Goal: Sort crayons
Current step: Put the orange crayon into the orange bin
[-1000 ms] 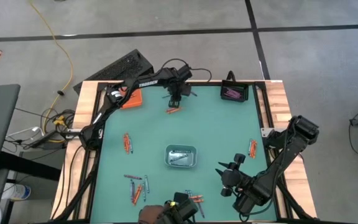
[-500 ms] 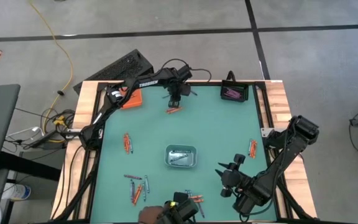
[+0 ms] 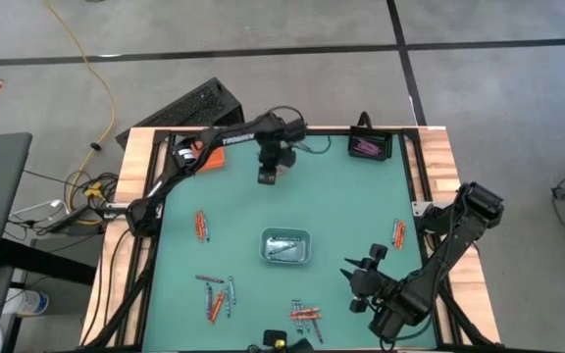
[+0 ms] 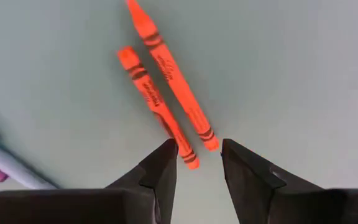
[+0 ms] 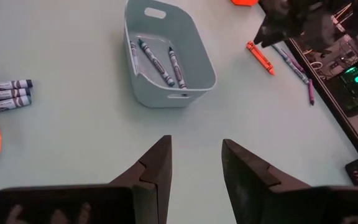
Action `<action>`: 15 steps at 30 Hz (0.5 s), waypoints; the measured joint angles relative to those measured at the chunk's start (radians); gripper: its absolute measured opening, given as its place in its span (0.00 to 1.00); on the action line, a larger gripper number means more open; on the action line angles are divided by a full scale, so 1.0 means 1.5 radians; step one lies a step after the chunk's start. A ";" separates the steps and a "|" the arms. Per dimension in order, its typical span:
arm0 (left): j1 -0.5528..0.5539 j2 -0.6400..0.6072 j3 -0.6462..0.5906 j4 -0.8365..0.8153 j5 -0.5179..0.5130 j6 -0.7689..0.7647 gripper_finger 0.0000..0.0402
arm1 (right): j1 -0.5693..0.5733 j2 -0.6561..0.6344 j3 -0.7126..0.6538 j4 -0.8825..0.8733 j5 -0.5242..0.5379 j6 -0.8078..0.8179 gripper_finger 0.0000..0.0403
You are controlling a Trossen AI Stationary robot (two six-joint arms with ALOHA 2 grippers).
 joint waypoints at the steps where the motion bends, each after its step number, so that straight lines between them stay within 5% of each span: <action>1: -0.007 0.001 -0.003 0.005 -0.019 -0.004 0.28 | 0.003 0.000 0.000 0.001 0.000 0.000 0.35; 15: -0.022 0.000 -0.019 0.115 -0.079 -0.060 0.27 | 0.046 0.000 0.000 0.002 0.003 0.017 0.35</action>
